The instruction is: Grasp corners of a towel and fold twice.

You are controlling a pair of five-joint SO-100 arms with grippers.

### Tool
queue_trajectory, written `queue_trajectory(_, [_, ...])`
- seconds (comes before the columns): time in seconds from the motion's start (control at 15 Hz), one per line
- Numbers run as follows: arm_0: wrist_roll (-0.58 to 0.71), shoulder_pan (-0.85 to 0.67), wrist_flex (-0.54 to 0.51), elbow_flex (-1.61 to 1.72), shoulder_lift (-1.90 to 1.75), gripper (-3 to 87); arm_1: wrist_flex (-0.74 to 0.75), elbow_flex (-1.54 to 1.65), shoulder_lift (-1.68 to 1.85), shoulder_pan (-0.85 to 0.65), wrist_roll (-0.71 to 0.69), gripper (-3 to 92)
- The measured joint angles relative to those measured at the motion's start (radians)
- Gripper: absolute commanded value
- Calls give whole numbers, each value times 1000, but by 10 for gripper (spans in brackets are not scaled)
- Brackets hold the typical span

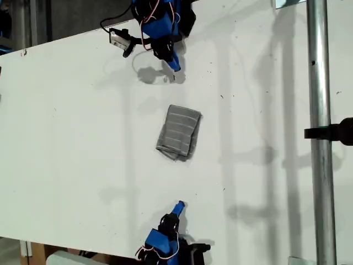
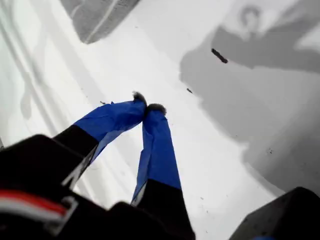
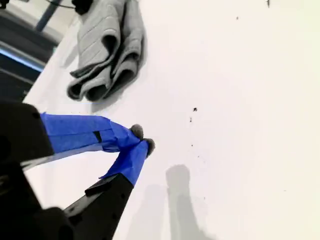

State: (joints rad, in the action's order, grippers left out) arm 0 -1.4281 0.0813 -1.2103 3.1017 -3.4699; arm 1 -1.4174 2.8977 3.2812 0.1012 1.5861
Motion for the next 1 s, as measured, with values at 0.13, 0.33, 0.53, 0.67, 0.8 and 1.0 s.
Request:
queue_trajectory(0.13, [-21,-48,-29,9,-5,15,-31,3,8,-32,-32,27])
queue_trajectory(0.33, [212,-58,-81,12,-5,12,-35,3,8,-52,-75,27])
queue_trajectory(0.53, [403,-26,-84,12,-5,11,-38,3,8,-52,-77,27])
queue_trajectory(0.67, [425,-26,-84,12,-5,11,-38,3,8,-52,-77,27])
queue_trajectory(0.8, [426,-26,-84,12,-5,11,-38,3,8,-52,-77,27])
queue_trajectory(1.0, [426,-26,-84,12,-5,11,-38,3,8,-52,-77,27])
